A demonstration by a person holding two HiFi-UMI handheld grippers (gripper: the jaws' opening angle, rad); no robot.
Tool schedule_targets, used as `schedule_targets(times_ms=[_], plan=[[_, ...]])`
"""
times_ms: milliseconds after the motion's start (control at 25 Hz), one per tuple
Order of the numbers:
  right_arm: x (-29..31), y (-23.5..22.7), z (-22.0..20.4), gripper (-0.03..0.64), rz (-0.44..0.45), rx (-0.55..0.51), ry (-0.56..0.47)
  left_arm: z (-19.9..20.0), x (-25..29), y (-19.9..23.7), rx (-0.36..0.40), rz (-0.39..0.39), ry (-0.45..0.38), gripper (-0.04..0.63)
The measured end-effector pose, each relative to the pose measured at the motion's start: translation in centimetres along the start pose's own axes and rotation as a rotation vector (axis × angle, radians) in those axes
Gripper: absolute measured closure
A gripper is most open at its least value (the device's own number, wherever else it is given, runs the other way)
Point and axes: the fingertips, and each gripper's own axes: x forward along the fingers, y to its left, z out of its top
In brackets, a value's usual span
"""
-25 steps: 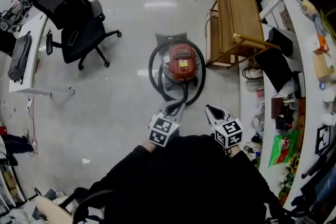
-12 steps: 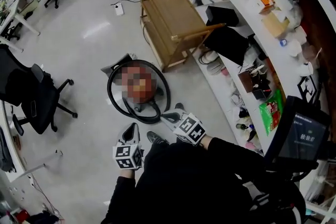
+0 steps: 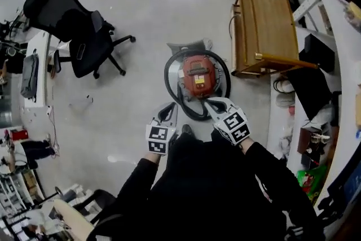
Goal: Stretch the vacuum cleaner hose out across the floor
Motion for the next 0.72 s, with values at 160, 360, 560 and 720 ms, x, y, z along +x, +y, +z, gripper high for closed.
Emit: schedule_targets(times_ms=[160,360,560,720], plan=[[2.8,-4.0,-2.3,0.604,0.018,-0.002,0.039,0.9,3.4,1.9,0.053,0.096,-0.008,0.574],[7.3,-7.5,-4.2,0.604,-0.007,-0.062,0.093,-1.4,9.3,6.4,0.094,0.117,0.039,0.574],[12.9,-12.1,-7.0,0.604,-0.081,0.014,0.081,-5.1,18.7,11.6,0.147,0.078,0.07,0.574],[16.2,-14.3,-10.7,0.604,-0.125,0.105,0.079,-8.6,26.2,15.8,0.216,0.102,0.108,0.572]])
